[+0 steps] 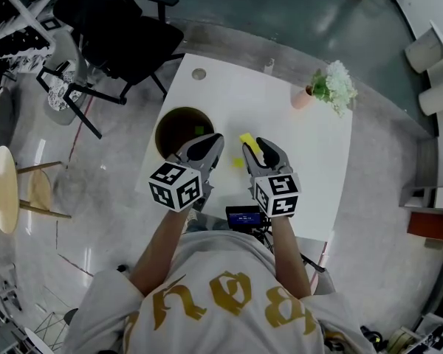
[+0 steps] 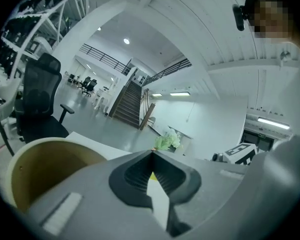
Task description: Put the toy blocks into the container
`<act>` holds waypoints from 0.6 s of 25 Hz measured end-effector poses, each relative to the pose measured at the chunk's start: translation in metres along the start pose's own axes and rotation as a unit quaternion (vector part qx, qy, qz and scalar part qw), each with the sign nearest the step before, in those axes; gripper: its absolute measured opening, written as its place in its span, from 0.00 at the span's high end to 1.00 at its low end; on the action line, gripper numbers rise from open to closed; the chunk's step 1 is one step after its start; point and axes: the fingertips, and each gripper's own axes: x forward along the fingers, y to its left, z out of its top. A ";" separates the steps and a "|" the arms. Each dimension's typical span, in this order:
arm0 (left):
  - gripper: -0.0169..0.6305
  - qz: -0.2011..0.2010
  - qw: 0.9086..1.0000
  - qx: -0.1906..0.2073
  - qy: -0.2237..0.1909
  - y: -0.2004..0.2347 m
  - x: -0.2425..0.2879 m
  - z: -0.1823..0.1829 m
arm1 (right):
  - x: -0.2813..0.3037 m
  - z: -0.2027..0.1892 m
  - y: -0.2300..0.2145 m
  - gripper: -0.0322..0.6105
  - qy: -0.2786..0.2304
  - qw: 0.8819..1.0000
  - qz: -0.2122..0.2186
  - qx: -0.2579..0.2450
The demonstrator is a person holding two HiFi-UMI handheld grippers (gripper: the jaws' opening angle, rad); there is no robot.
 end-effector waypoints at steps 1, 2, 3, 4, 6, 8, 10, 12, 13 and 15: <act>0.97 0.006 1.000 0.000 -0.004 0.004 -0.004 0.002 | 0.001 0.002 0.003 0.68 -0.001 1.000 0.002 -0.001; 0.97 0.012 1.000 0.001 -0.007 0.008 -0.008 0.004 | 0.001 0.003 0.006 0.68 -0.003 1.000 0.004 -0.001; 0.97 0.018 1.000 0.003 -0.009 0.012 -0.011 0.006 | 0.002 0.004 0.009 0.68 -0.004 1.000 0.005 0.000; 0.97 0.022 1.000 0.006 -0.010 0.015 -0.014 0.007 | 0.002 0.005 0.011 0.68 -0.005 1.000 0.007 0.000; 0.97 0.030 0.999 0.010 -0.011 0.020 -0.019 0.009 | 0.004 0.007 0.017 0.68 -0.007 1.000 0.010 -0.002; 0.97 0.037 0.999 0.016 -0.011 0.026 -0.025 0.010 | 0.007 0.009 0.023 0.68 -0.008 1.000 0.014 -0.004; 0.97 0.046 0.999 0.025 -0.007 0.031 -0.031 0.010 | 0.009 0.011 0.030 0.68 -0.009 1.000 0.018 -0.006; 0.97 0.055 0.998 0.032 -0.004 0.038 -0.036 0.010 | 0.012 0.014 0.035 0.68 -0.012 1.000 0.021 -0.008; 0.97 0.058 0.998 0.033 -0.003 0.042 -0.039 0.010 | 0.014 0.016 0.038 0.68 -0.013 1.000 0.022 -0.008; 0.97 0.066 0.997 0.031 -0.004 0.051 -0.046 0.011 | 0.018 0.019 0.044 0.68 -0.016 0.999 0.026 -0.010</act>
